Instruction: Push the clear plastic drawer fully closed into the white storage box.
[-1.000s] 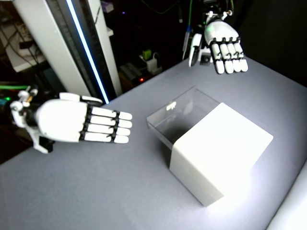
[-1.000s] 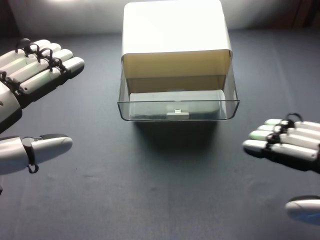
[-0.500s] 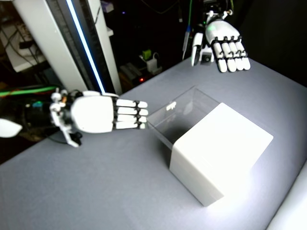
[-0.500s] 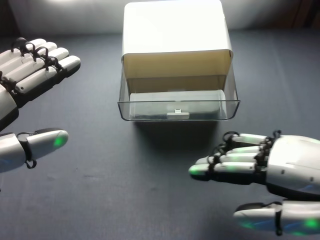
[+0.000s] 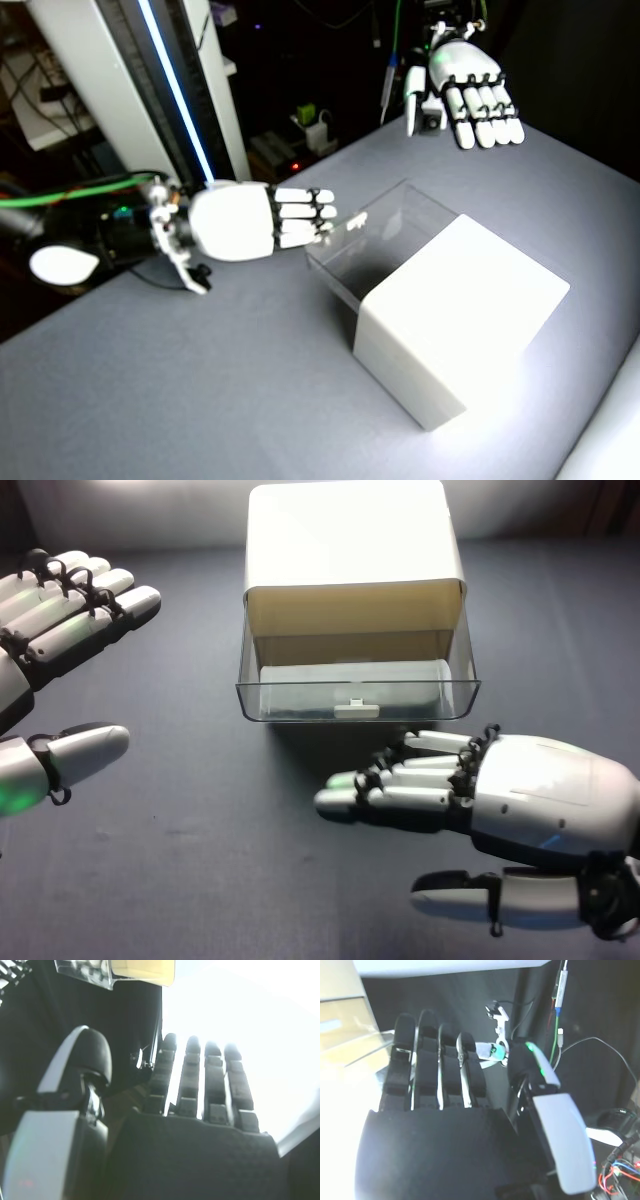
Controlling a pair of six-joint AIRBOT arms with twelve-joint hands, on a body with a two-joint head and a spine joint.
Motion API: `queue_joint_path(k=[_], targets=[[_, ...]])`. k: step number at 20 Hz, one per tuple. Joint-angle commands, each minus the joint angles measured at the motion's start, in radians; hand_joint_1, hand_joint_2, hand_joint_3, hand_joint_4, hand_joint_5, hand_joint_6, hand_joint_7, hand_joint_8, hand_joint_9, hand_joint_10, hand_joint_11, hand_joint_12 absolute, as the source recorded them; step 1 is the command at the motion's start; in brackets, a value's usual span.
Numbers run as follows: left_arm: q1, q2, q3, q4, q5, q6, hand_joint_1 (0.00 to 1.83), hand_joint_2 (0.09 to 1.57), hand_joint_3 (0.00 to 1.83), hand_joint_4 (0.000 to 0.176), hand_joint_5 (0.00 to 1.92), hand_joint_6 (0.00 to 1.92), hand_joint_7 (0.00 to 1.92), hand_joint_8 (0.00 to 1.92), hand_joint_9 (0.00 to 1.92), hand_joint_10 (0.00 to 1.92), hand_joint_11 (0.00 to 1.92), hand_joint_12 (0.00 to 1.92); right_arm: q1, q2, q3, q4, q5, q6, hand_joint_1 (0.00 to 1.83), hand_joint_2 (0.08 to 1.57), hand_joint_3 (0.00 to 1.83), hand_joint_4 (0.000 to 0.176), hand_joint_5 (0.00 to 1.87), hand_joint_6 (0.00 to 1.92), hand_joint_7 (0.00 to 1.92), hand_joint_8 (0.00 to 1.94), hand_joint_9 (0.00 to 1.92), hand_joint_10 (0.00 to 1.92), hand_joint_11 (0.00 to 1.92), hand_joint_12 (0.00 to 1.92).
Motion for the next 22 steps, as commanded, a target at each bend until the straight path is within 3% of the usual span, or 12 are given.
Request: queue_joint_path(k=[1, 4, 7, 8, 12, 13, 14, 15, 17, 20, 21, 22], targets=[[-0.004, 0.008, 0.000, -0.026, -0.127, 0.003, 0.00, 1.41, 0.00, 0.042, 0.00, 0.00, 0.00, 0.00, 0.00, 0.00, 0.00, 0.00, 0.017, -0.008, 0.003, 0.019, 0.128, 0.005, 0.66, 1.41, 0.00, 0.000, 0.10, 0.00, 0.10, 0.00, 0.23, 0.00, 0.00, 0.96], [-0.004, 0.009, 0.000, -0.030, -0.130, 0.006, 0.01, 1.41, 0.00, 0.032, 0.00, 0.00, 0.00, 0.00, 0.00, 0.00, 0.00, 0.00, 0.025, -0.032, 0.014, 0.031, 0.138, 0.006, 0.67, 1.41, 0.00, 0.000, 0.14, 0.01, 0.11, 0.00, 0.24, 0.01, 0.00, 0.97], [-0.003, 0.009, 0.000, -0.035, -0.134, 0.008, 0.00, 1.41, 0.00, 0.036, 0.00, 0.00, 0.00, 0.00, 0.00, 0.00, 0.00, 0.00, 0.035, -0.051, 0.026, 0.044, 0.148, 0.006, 0.72, 1.36, 0.00, 0.000, 0.13, 0.00, 0.15, 0.01, 0.29, 0.02, 0.00, 0.90], [-0.003, 0.009, 0.000, -0.035, -0.134, 0.009, 0.00, 1.41, 0.00, 0.050, 0.00, 0.00, 0.00, 0.00, 0.00, 0.00, 0.00, 0.00, 0.039, -0.054, 0.029, 0.046, 0.150, 0.006, 0.71, 1.36, 0.00, 0.000, 0.12, 0.00, 0.15, 0.00, 0.26, 0.01, 0.00, 0.81], [-0.002, 0.010, 0.000, -0.037, -0.136, 0.009, 0.00, 1.39, 0.00, 0.063, 0.00, 0.00, 0.00, 0.00, 0.00, 0.00, 0.00, 0.00, 0.051, -0.057, 0.038, 0.051, 0.154, 0.005, 0.71, 1.36, 0.00, 0.000, 0.11, 0.01, 0.12, 0.00, 0.16, 0.00, 0.00, 0.81], [-0.002, 0.010, 0.000, -0.037, -0.136, 0.009, 0.00, 1.38, 0.00, 0.067, 0.00, 0.00, 0.00, 0.00, 0.00, 0.00, 0.00, 0.00, 0.051, -0.057, 0.040, 0.052, 0.154, 0.005, 0.61, 1.40, 0.01, 0.000, 0.10, 0.00, 0.11, 0.00, 0.13, 0.00, 0.00, 0.74], [-0.002, 0.010, 0.000, -0.038, -0.137, 0.010, 0.00, 1.38, 0.00, 0.067, 0.00, 0.00, 0.00, 0.00, 0.00, 0.00, 0.00, 0.00, 0.051, -0.057, 0.042, 0.054, 0.154, 0.005, 0.57, 1.42, 0.01, 0.000, 0.09, 0.00, 0.10, 0.00, 0.11, 0.00, 0.00, 0.68], [-0.002, 0.010, 0.000, -0.039, -0.138, 0.010, 0.00, 1.38, 0.00, 0.064, 0.00, 0.00, 0.00, 0.00, 0.00, 0.00, 0.00, 0.00, 0.051, -0.057, 0.044, 0.056, 0.154, 0.005, 0.61, 1.42, 0.00, 0.000, 0.11, 0.01, 0.12, 0.00, 0.14, 0.01, 0.00, 0.75], [-0.001, 0.010, 0.000, -0.039, -0.139, 0.011, 0.00, 1.38, 0.00, 0.064, 0.00, 0.00, 0.00, 0.00, 0.00, 0.00, 0.00, 0.00, 0.052, -0.057, 0.049, 0.062, 0.153, 0.003, 0.66, 1.42, 0.00, 0.000, 0.11, 0.00, 0.09, 0.00, 0.09, 0.01, 0.00, 0.58], [0.000, 0.010, 0.000, -0.040, -0.141, 0.011, 0.00, 1.40, 0.00, 0.058, 0.00, 0.00, 0.00, 0.00, 0.00, 0.00, 0.00, 0.00, 0.056, -0.057, 0.052, 0.065, 0.153, 0.001, 0.73, 1.38, 0.00, 0.000, 0.13, 0.00, 0.14, 0.00, 0.14, 0.02, 0.00, 0.76], [0.000, 0.010, 0.000, -0.041, -0.141, 0.011, 0.00, 1.40, 0.00, 0.058, 0.00, 0.00, 0.00, 0.00, 0.00, 0.00, 0.00, 0.00, 0.058, -0.057, 0.053, 0.065, 0.153, -0.001, 0.67, 1.40, 0.00, 0.000, 0.11, 0.00, 0.11, 0.00, 0.11, 0.01, 0.00, 0.63], [0.001, 0.010, 0.000, -0.041, -0.142, 0.011, 0.00, 1.40, 0.00, 0.058, 0.00, 0.00, 0.00, 0.00, 0.00, 0.00, 0.00, 0.00, 0.058, -0.057, 0.053, 0.065, 0.153, -0.001, 0.67, 1.40, 0.00, 0.000, 0.11, 0.00, 0.11, 0.00, 0.11, 0.01, 0.00, 0.63]])
